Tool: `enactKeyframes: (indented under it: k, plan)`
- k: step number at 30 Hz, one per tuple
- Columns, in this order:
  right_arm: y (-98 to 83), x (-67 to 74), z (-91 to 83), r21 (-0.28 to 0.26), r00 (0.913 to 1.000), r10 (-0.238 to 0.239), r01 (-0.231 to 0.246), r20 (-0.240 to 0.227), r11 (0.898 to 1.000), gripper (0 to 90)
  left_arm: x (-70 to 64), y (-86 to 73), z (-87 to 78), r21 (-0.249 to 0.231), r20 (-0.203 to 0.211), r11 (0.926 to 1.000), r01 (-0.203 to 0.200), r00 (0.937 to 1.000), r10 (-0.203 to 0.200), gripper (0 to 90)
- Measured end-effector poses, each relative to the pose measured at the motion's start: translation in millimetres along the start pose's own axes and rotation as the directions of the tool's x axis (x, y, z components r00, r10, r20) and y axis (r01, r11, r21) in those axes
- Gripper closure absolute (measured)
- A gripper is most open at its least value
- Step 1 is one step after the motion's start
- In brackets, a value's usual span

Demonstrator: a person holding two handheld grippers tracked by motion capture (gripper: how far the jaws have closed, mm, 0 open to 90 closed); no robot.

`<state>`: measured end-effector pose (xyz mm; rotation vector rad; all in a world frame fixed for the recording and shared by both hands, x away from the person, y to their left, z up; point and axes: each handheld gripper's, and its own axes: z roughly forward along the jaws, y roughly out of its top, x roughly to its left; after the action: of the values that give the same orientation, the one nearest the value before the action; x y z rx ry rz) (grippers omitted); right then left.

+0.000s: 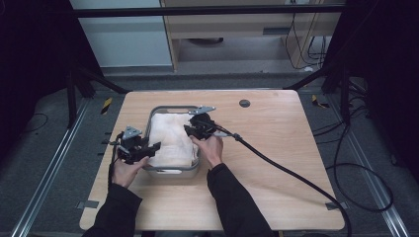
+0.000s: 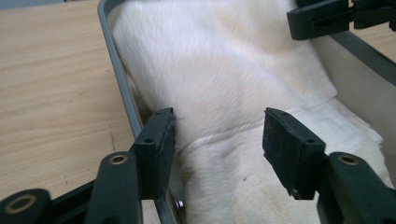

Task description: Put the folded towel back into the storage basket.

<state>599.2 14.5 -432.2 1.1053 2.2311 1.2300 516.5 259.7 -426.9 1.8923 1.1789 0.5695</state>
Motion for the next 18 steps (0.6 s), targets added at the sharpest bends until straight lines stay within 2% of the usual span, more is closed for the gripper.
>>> enactKeyframes:
  k: [6, 9, 13, 18]
  plan:
    - [1.6, -1.0, -12.2, -0.029, 1.0, -0.003, 0.003, 0.001, 1.0, 57.4, -2.1, 4.4, -11.9, -0.052, 0.002, 0.9986, -0.003, 1.0, 0.003, 38.0]
    - [3.0, -6.6, -23.0, -0.049, 1.0, 0.006, -0.006, 0.001, 0.999, 53.4, -2.5, 5.3, -17.7, -0.071, 0.02, 0.9974, 0.014, 0.9997, -0.012, 36.6]
    - [4.1, -16.7, -40.8, -0.074, 1.0, 0.006, -0.006, 0.002, 0.997, 45.6, -2.6, 4.5, -25.2, -0.088, 0.034, 0.9959, 0.022, 0.9992, -0.019, 35.4]
    - [0.2, -31.2, -69.6, -0.105, 0.9999, -0.004, 0.005, 0.016, 0.994, 31.0, -2.7, -0.5, -33.4, -0.102, 0.049, 0.9944, 0.028, 0.9985, -0.023, 32.2]
